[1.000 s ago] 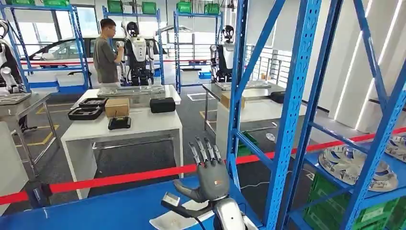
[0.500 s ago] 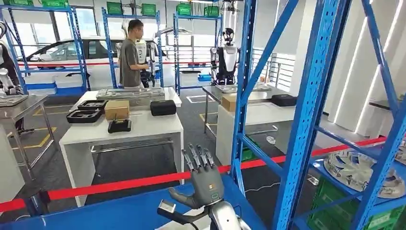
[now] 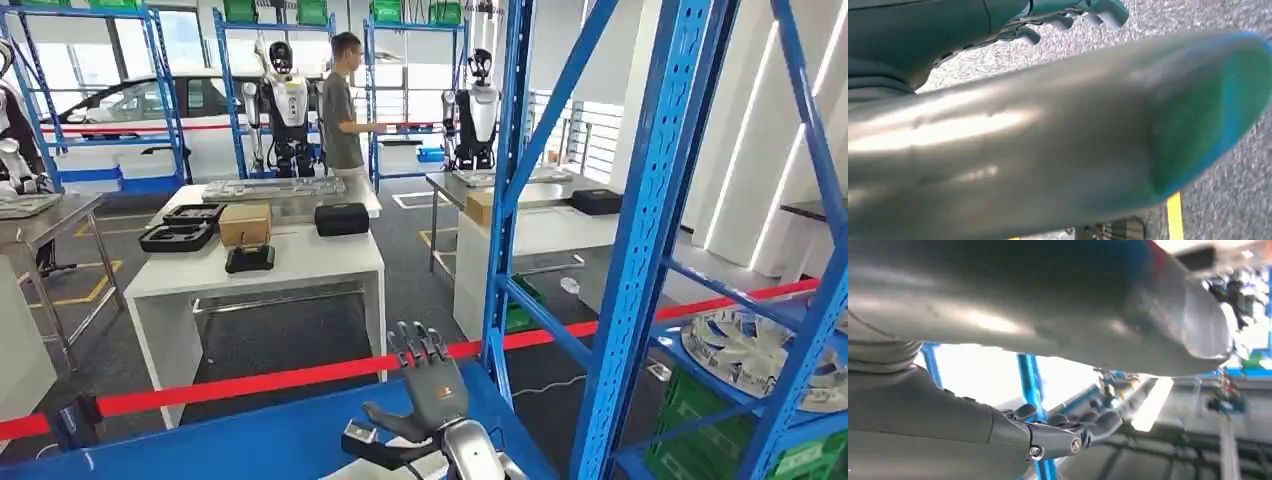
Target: Take the parts from the cabinet and place them on the table.
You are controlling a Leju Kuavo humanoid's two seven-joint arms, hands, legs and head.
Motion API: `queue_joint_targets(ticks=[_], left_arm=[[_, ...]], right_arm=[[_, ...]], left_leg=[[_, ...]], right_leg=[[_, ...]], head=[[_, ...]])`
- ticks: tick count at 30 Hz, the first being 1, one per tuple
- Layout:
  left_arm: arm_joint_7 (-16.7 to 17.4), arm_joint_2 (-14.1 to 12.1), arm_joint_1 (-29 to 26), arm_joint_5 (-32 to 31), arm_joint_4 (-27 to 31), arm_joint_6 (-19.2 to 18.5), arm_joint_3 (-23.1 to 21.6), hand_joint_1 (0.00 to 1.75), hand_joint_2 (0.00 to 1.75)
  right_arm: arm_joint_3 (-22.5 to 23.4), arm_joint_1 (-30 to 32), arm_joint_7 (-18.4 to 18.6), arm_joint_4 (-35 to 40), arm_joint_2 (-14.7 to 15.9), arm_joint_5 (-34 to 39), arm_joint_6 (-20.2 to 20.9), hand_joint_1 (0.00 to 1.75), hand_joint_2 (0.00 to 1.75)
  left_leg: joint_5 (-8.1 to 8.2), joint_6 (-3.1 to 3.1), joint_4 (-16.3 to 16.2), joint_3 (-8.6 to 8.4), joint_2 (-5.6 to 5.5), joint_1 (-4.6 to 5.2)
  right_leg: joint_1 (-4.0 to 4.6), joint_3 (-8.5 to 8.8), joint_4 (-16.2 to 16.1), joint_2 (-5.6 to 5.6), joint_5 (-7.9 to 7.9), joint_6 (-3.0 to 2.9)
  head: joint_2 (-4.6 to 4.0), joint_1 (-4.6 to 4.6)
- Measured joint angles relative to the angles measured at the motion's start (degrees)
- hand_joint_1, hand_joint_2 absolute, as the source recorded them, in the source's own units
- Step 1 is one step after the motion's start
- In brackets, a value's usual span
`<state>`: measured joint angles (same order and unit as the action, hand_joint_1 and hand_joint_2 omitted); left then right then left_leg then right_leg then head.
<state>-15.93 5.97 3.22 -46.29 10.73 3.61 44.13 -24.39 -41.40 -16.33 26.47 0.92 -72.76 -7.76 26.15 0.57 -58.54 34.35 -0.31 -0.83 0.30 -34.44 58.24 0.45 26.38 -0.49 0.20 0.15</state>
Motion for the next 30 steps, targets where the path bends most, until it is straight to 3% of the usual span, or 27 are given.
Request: queue_joint_targets(ticks=[3,11,30], left_arm=[[0.24,0.07,0.07,-0.57,0.02,0.04,0.00,0.00,0.00],[-0.04,0.11,-0.01,-1.33,0.00,0.04,0.00,0.00,0.00],[-1.03,0.28,0.00,-1.38,0.00,0.22,0.00,0.00,0.00]], right_arm=[[0.00,0.30,0.11,-1.62,-0.04,0.37,0.72,0.00,0.00],[0.26,2.65,-0.26,-4.00,0.22,1.02,0.98,0.00,0.00],[0.26,5.18,-0.37,-6.71,0.66,0.39,3.47,0.00,0.00]], left_leg=[[-0.09,0.26,0.50,-0.34,0.01,0.00],[-0.14,1.07,0.90,-0.55,0.01,-0.06],[-0.07,1.13,0.88,-0.51,0.01,0.05]], right_leg=[[-0.01,0.01,0.00,0.05,0.09,-0.41],[0.07,0.02,0.04,0.06,0.29,-0.81],[-0.06,0.05,0.02,0.05,0.31,-0.82]], head=[[0.00,-0.07],[0.00,-0.15],[0.00,-0.15]])
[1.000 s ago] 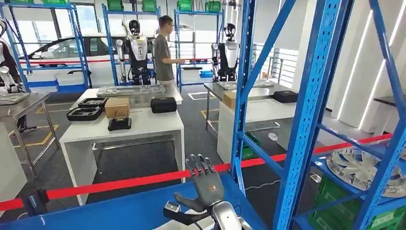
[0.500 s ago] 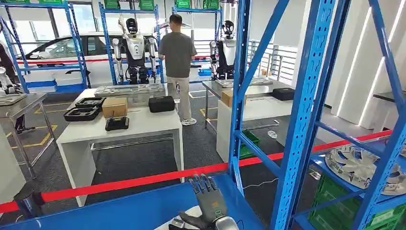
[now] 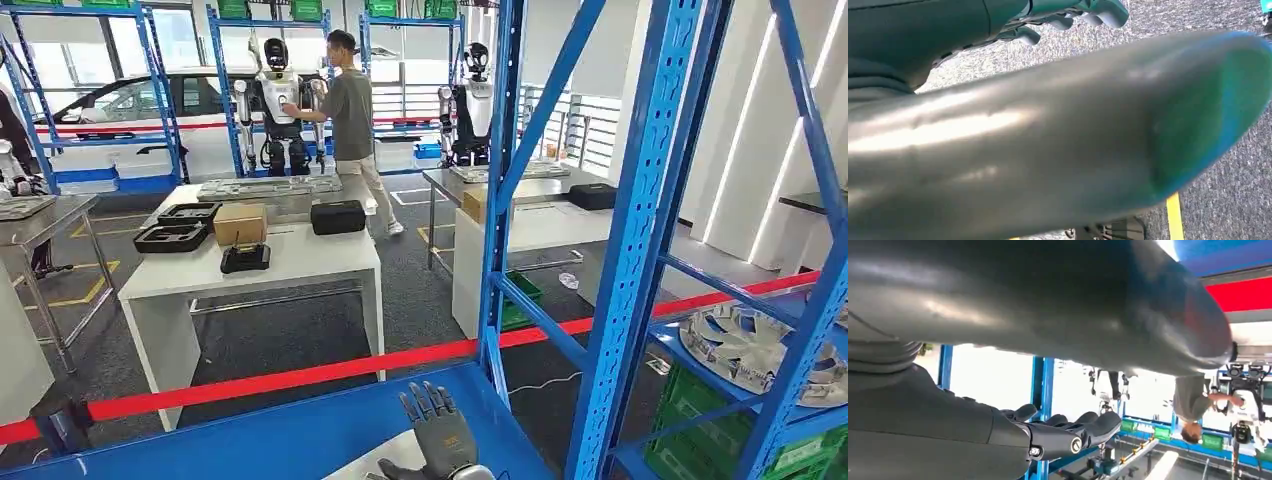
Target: Take the parts from the cabinet and place them on the table.
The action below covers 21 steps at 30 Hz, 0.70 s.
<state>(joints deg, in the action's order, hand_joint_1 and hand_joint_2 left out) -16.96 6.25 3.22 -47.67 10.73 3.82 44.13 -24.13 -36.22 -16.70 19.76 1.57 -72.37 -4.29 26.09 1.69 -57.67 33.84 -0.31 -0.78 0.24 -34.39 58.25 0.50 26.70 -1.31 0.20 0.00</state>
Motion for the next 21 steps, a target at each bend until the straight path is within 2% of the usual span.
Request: queue_joint_targets(ticks=[1,2,21], left_arm=[[0.04,0.02,0.00,-0.02,-0.02,-0.02,0.00,0.00,0.00],[0.17,0.06,0.00,0.00,-0.02,0.00,0.00,0.00,0.00],[0.37,0.17,-0.01,-0.41,-0.02,0.20,0.04,0.00,0.00]], right_arm=[[0.00,0.02,0.55,-0.04,0.00,-0.11,0.09,0.00,0.00],[0.00,0.02,1.14,-0.13,-0.02,-0.22,0.31,0.00,1.75],[0.00,0.31,1.77,-1.62,0.00,0.26,3.10,0.00,1.75]], left_leg=[[0.00,0.00,0.00,0.00,0.00,0.00],[0.00,0.00,0.00,0.00,0.00,0.00],[0.00,0.00,0.00,0.00,0.00,0.00]], right_leg=[[0.00,0.00,0.00,0.00,0.00,0.00],[0.00,0.00,0.00,-0.01,0.00,0.00],[0.00,0.00,0.00,0.00,0.00,0.00]], head=[[0.00,0.00],[0.00,0.00],[0.00,0.02]])
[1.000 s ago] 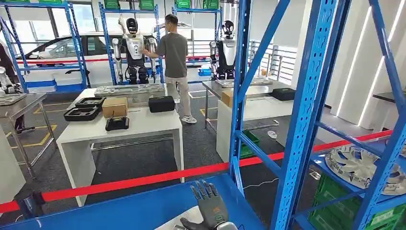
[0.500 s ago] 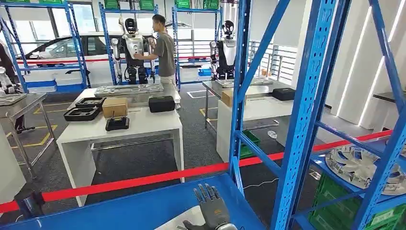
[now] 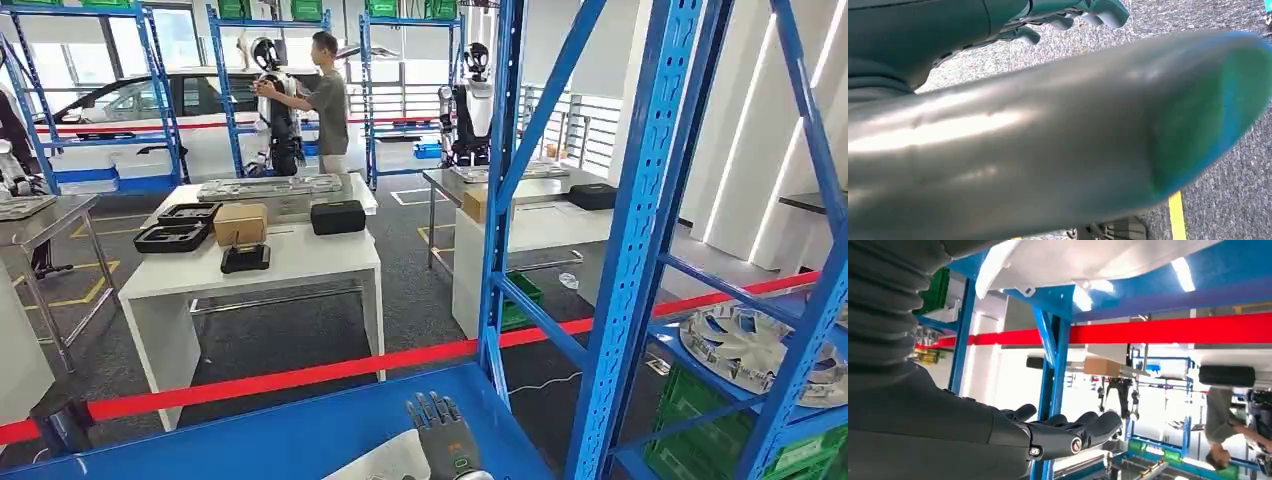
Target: Take the parts from the cabinet and place them on the table.
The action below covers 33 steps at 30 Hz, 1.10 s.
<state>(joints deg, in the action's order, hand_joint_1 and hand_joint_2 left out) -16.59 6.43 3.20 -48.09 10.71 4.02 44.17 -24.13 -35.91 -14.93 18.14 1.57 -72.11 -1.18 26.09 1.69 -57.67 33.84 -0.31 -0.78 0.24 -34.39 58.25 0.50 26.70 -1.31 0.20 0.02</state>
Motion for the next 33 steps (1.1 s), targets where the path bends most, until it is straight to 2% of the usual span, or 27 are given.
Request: queue_joint_targets(ticks=[10,20,21,25,26,29,33], left_arm=[[0.33,0.18,0.00,0.07,0.00,-0.20,0.15,0.00,0.00],[0.15,0.44,0.00,-0.04,0.00,-0.35,0.17,0.00,0.00],[0.13,0.48,-0.01,-0.13,0.00,-0.42,0.17,0.00,0.00],[0.18,0.81,-0.04,-0.33,0.00,-0.42,0.22,0.00,0.00],[0.18,0.87,-0.05,-0.55,-0.02,-0.42,0.22,0.00,0.00],[0.15,0.94,-0.01,-0.90,0.00,-0.42,0.24,0.00,0.00],[-0.07,0.94,-0.02,-1.27,0.00,-0.42,0.24,0.00,0.00]], right_arm=[[0.00,-0.05,0.00,-0.31,0.00,-0.07,2.36,0.00,1.75],[0.00,-0.04,0.56,-0.31,0.00,-0.46,2.08,0.00,1.75],[0.00,-0.03,1.56,-0.31,0.00,-0.68,1.33,0.00,0.00],[-0.07,-0.10,8.22,-0.31,-0.07,-2.80,-6.06,0.00,0.00],[-0.07,-0.12,8.70,-0.29,-0.13,-3.00,-7.94,0.00,0.00],[-0.07,-0.12,8.30,0.07,-0.52,-2.95,-11.65,0.00,0.00],[-0.07,-0.13,7.04,0.74,-1.16,-3.13,-11.91,0.00,0.00]], left_leg=[[0.00,0.00,0.00,0.01,0.00,0.00],[0.00,0.00,0.00,0.01,-0.01,0.00],[0.00,0.00,0.00,0.01,-0.01,0.00],[0.00,0.00,0.00,0.02,-0.02,0.00],[0.00,0.00,0.00,0.01,-0.01,0.00],[0.00,0.00,0.00,0.01,0.00,0.00],[0.00,0.00,0.00,0.01,-0.01,0.00]], right_leg=[[0.00,0.00,0.00,0.00,0.00,0.00],[0.00,0.00,0.00,-0.01,0.00,0.00],[0.00,0.00,0.00,-0.01,0.00,0.00],[0.00,0.02,0.00,-0.02,0.00,0.00],[0.00,0.02,0.00,-0.01,0.00,0.00],[0.00,0.02,0.00,0.00,0.00,0.00],[0.01,0.02,0.00,-0.03,0.00,0.00]], head=[[0.00,0.00],[0.00,-0.02],[0.00,-0.02],[0.00,0.00],[0.00,0.00],[0.00,0.00],[0.00,-0.02]])
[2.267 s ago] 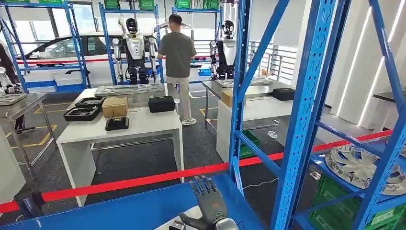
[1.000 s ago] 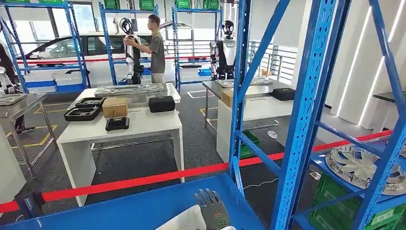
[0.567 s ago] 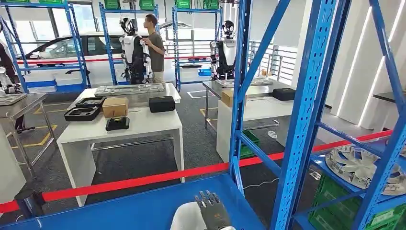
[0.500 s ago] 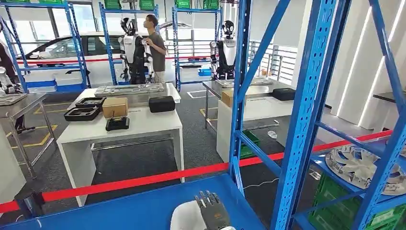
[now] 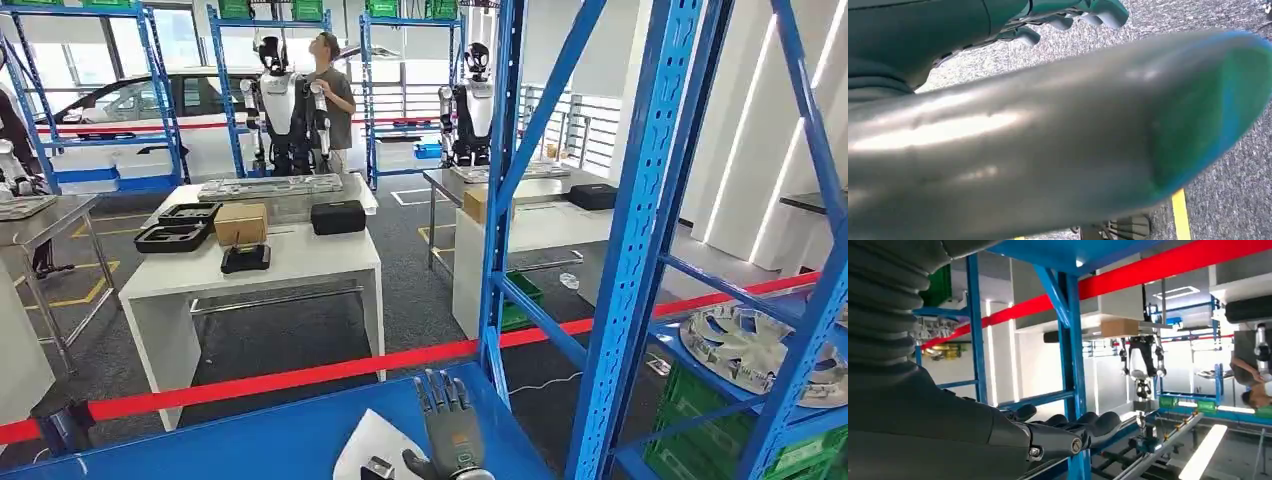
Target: Take the parts from the cabinet and place them on the table.
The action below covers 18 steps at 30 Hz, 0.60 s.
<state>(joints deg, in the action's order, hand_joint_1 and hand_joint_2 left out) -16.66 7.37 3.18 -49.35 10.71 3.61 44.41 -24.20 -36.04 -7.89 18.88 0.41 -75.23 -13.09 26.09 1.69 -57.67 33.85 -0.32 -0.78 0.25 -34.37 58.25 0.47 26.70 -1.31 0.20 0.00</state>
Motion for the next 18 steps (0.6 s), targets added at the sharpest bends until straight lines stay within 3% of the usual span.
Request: queue_joint_targets(ticks=[11,18], left_arm=[[0.42,0.00,0.04,-0.02,0.00,0.00,0.52,0.00,0.00],[0.90,0.00,0.04,-0.07,0.00,0.00,0.98,0.00,0.00]], right_arm=[[-0.02,0.00,-0.35,0.39,-1.11,-0.79,5.18,0.00,0.00],[-0.02,-0.01,-0.37,0.39,-1.11,-0.44,6.12,0.00,0.00]], left_leg=[[0.00,0.00,0.00,0.00,-0.01,0.00],[0.00,0.00,0.00,0.00,0.00,0.01]], right_leg=[[-0.01,0.00,0.00,0.00,0.00,0.00],[-0.01,0.00,0.00,0.00,0.00,0.00]], head=[[0.00,0.02],[0.00,0.02]])
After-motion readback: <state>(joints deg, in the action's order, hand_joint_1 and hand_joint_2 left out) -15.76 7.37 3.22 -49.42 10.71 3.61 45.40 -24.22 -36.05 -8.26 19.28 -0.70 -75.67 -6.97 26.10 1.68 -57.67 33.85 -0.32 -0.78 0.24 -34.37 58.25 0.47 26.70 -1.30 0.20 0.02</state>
